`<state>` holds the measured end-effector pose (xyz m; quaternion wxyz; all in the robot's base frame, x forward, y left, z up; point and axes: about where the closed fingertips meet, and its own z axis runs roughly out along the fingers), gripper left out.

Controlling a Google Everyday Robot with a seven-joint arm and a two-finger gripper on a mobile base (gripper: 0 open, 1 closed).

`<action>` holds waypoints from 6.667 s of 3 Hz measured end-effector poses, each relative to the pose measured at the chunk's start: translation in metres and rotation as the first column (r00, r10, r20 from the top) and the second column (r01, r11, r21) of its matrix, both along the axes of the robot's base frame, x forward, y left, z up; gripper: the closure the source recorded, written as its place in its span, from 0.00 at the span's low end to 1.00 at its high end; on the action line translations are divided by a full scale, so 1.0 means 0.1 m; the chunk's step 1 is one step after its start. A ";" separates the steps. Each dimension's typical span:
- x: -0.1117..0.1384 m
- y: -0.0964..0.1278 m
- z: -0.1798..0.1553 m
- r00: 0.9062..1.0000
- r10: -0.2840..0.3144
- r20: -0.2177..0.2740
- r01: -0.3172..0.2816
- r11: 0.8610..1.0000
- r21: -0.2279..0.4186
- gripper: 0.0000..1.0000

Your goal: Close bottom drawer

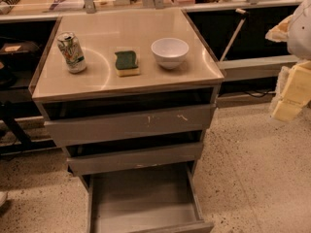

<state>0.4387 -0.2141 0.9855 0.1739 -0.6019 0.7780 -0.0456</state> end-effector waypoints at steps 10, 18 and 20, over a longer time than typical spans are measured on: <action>-0.82 -0.45 -2.02 0.967 -0.132 -0.216 0.138 0.990 0.012 1.00; -1.61 0.21 -4.71 0.828 -0.133 -0.544 0.291 0.932 0.215 1.00; -1.65 0.25 -5.01 0.813 -0.127 -0.568 0.315 0.917 0.245 1.00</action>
Offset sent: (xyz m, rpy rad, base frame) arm 0.0000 0.0000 0.0000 0.0000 0.0000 0.0000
